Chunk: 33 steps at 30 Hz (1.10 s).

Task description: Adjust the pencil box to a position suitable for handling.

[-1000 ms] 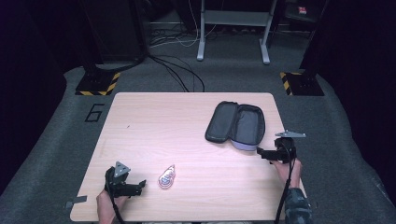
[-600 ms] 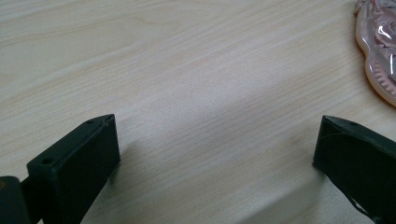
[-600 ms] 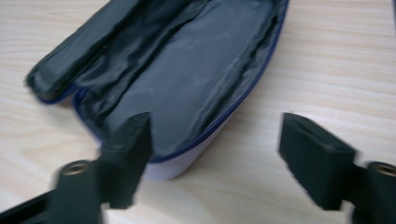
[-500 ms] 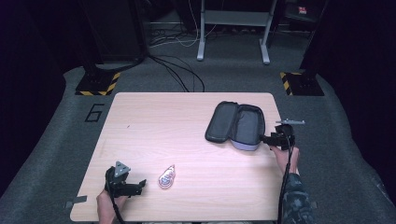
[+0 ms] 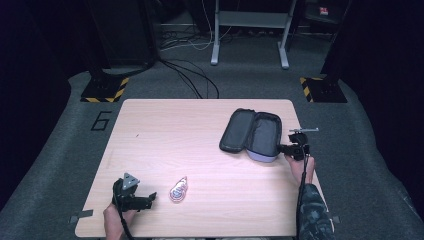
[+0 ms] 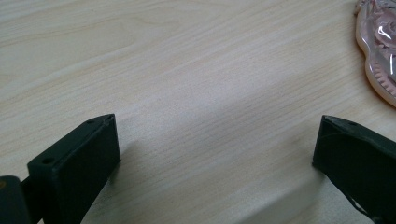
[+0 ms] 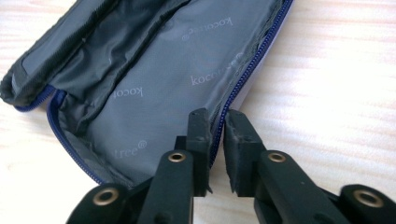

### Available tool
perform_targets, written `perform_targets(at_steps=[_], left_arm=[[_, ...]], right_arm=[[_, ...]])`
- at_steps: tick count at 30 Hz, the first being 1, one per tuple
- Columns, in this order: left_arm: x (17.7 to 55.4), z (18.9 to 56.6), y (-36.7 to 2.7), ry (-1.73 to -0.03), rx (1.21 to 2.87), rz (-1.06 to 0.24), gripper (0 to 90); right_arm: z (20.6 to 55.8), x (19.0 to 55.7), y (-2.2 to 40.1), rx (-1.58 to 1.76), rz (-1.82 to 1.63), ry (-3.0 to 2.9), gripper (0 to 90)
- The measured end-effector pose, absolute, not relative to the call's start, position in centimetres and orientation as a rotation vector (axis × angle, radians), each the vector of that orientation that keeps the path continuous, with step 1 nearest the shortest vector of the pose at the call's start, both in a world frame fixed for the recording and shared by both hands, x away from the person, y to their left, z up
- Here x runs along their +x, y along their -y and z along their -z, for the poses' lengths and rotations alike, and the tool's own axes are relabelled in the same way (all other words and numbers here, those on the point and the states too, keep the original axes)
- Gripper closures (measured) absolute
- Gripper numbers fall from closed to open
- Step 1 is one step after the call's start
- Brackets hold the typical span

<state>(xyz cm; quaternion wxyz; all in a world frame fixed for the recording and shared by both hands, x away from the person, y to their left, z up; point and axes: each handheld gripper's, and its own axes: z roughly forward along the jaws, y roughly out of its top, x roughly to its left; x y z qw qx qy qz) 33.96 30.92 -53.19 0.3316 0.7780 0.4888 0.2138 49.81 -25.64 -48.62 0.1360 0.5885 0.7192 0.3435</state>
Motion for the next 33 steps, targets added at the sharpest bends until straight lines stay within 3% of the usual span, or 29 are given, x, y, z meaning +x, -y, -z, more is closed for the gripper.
perform_targets(at_steps=[15,18,23,33], left_arm=[[34.0,53.2,-30.9,-1.276,2.035,-0.559,0.5],[34.0,53.2,-31.0,-1.273,2.039,-0.563,0.6],[34.0,53.2,-31.0,-1.27,2.041,-0.563,0.7],[34.0,53.2,-31.0,-1.269,2.038,-0.563,0.8]], right_arm=[[48.7,46.3,22.4,1.759,-1.067,-2.122,79.2],[48.8,45.6,21.5,1.724,-1.06,-2.157,74.9],[48.0,45.4,21.9,1.676,-1.038,-2.138,60.6],[46.8,48.7,24.4,1.704,-1.019,-2.068,52.1]])
